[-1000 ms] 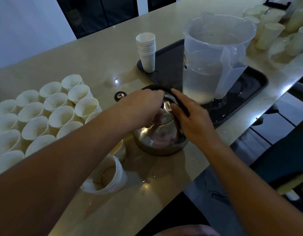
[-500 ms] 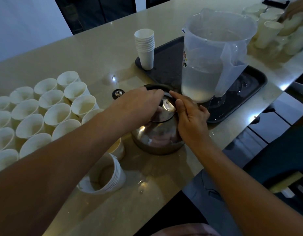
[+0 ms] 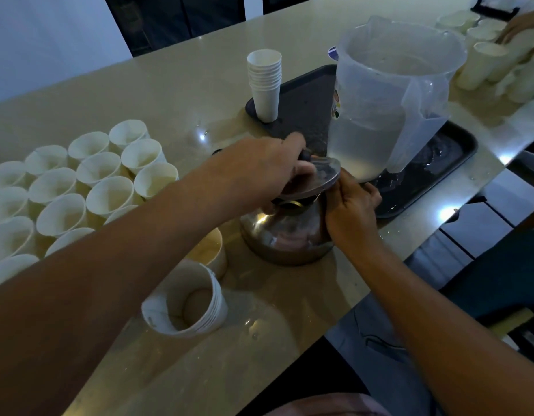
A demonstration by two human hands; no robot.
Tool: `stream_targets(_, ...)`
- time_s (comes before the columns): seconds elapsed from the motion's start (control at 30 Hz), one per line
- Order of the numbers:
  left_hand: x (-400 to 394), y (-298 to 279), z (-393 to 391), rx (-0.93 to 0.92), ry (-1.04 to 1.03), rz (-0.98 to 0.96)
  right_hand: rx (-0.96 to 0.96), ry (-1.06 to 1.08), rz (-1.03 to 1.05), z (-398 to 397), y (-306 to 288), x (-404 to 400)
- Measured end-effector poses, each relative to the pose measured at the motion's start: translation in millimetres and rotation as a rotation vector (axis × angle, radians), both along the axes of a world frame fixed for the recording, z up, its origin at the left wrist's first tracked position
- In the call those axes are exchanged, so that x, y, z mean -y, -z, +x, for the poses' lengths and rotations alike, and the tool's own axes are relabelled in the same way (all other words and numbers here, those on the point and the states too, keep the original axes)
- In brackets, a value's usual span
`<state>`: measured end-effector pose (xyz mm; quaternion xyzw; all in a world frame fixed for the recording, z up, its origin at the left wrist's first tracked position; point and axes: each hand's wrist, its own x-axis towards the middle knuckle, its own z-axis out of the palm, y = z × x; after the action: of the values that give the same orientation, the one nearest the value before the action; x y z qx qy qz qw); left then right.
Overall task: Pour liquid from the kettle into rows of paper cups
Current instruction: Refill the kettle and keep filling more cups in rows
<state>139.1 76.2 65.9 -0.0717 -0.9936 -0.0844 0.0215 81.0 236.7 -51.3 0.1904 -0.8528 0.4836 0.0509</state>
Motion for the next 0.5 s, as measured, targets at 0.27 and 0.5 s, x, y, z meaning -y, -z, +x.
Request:
stream_targets(0.27,17,-29,-2,-0.065,-0.118,0.112,-0.091,-0.047,-0.033,-5,11,-3)
stream_targets(0.5,35,1,-15,-0.15,-0.258,0.497,-0.356,0.324,-0.37,0,3,-20)
